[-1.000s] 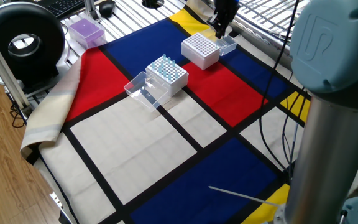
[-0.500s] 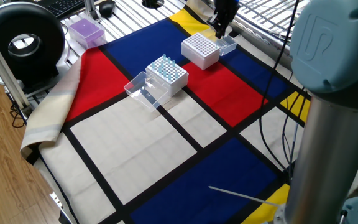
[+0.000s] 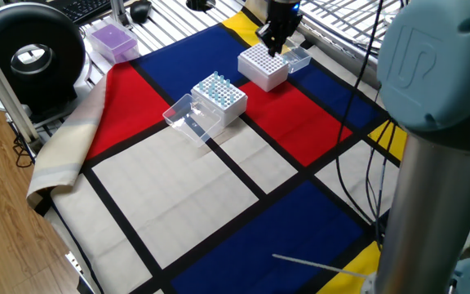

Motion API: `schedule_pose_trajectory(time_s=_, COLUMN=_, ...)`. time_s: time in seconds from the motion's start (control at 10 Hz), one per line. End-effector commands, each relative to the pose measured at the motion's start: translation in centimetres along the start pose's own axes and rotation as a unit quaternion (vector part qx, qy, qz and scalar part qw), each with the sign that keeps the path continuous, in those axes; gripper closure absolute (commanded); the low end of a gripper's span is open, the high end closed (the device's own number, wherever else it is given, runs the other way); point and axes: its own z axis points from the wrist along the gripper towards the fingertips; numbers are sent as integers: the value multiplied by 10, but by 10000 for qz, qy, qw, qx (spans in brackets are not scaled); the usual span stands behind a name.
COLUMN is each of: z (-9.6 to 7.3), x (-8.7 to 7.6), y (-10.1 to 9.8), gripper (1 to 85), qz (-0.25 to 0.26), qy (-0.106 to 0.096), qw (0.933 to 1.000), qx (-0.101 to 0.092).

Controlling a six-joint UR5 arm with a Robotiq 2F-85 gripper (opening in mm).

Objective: Transfer all medium pipette tips from one holder to another

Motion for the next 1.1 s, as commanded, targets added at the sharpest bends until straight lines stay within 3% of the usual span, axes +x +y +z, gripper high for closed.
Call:
schedule_pose_trajectory(time_s=0.0, z=-4, x=-1, y=23, gripper=617, qz=372, qy=6, qw=9993, qx=-14)
schedule_pose_trajectory(time_s=1.0, z=-18, x=8, y=62, gripper=650, qz=978, qy=-45, qw=9948, qx=289)
